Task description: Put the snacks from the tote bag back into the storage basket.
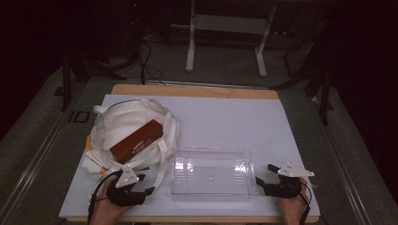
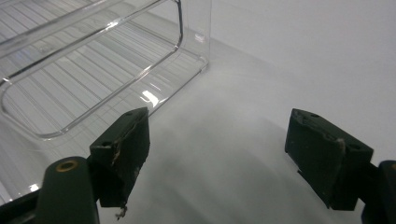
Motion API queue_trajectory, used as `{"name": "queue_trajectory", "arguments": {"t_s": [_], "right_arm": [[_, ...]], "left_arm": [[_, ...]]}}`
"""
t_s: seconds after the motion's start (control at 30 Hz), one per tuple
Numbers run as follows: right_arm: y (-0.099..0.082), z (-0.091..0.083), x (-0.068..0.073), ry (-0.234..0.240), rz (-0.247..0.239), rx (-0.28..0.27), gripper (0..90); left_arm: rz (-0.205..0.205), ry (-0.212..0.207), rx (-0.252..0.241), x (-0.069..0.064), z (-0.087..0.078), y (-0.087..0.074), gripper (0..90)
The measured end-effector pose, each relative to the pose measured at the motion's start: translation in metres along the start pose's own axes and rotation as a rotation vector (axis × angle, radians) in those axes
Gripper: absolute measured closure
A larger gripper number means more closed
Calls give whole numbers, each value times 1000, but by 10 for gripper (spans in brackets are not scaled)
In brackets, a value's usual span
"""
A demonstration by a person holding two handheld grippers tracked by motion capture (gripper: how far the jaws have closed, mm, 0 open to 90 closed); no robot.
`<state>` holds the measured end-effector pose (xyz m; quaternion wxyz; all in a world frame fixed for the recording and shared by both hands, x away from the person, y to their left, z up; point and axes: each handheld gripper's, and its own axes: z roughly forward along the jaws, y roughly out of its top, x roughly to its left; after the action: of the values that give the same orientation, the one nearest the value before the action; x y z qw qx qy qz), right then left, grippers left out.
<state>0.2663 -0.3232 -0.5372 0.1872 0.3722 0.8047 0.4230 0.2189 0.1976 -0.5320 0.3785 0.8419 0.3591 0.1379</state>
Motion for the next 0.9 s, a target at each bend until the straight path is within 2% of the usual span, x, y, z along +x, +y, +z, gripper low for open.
{"name": "queue_trajectory", "arguments": {"t_s": [0.1,0.37,0.8,0.9], "right_arm": [[0,0,0,0,-5,0,208],[0,-1,1,4,-12,-12,205],[-1,-2,2,12,-20,-20,205],[-1,-2,2,10,-21,-23,205]], "left_arm": [[13,2,6,-1,-1,2,402],[8,-3,5,-2,-3,6,394],[22,0,5,-4,-11,12,397],[34,-2,18,-5,-12,13,397]]}}
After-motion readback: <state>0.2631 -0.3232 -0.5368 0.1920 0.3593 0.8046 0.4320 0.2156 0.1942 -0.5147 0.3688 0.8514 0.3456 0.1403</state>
